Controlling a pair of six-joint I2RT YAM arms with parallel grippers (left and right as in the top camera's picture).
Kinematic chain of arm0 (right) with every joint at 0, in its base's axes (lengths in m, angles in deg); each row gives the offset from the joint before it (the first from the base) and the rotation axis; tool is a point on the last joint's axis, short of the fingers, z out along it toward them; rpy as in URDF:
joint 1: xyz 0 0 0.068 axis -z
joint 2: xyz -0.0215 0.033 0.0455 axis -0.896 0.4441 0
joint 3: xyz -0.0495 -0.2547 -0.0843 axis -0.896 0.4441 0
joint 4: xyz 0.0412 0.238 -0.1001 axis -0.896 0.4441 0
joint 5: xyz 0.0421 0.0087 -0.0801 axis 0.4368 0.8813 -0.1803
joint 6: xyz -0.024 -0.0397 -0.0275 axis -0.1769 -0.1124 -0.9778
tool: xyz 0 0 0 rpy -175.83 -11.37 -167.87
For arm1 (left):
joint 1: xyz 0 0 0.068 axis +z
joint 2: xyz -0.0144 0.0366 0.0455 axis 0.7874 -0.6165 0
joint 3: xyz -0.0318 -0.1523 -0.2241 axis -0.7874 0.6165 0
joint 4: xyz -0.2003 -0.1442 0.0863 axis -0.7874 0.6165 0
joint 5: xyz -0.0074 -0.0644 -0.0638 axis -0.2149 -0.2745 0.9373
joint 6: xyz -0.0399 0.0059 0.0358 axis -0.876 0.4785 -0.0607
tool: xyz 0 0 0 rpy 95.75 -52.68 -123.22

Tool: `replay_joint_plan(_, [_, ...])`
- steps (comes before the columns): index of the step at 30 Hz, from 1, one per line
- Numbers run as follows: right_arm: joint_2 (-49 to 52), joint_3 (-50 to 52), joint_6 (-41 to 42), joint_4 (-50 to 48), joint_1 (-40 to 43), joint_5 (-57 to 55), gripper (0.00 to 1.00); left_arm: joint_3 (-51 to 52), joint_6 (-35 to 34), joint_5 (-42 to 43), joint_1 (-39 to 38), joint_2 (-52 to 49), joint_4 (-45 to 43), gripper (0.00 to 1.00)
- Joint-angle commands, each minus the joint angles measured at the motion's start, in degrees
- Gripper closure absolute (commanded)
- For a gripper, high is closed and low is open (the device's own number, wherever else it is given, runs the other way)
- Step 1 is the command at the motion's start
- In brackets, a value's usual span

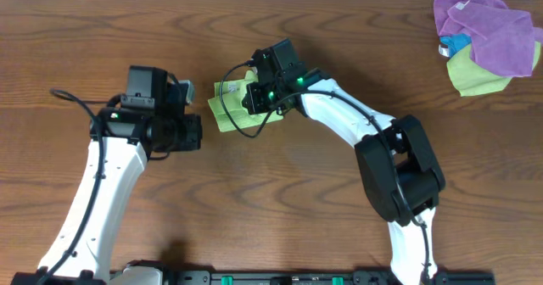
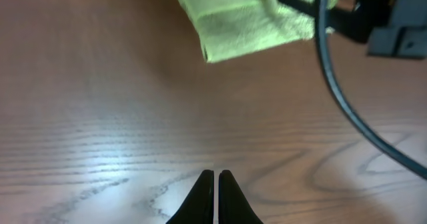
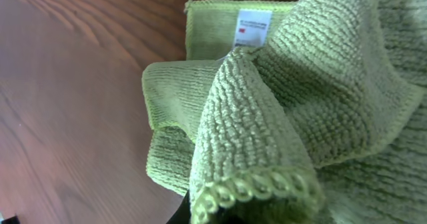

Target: Fold the cloth

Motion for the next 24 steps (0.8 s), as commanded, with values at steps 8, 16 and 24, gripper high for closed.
replay_joint_plan(8, [1.6,-1.1,-0.2,-1.1,-2.0,1.9,0.99,0.7,1.2,1.3,-0.1,0.3,-1.2,0.94])
replay_joint_plan(16, [3.4,-1.1,-0.2,-1.0,-2.4,1.8,0.99,0.7,1.2,1.3,-0.1,0.3,-1.2,0.94])
replay_joint_plan(24, [4.1,-1.1,-0.6,-1.1,-2.9,1.1,0.99,0.7,1.2,1.4,-0.1,0.3,-1.2,0.94])
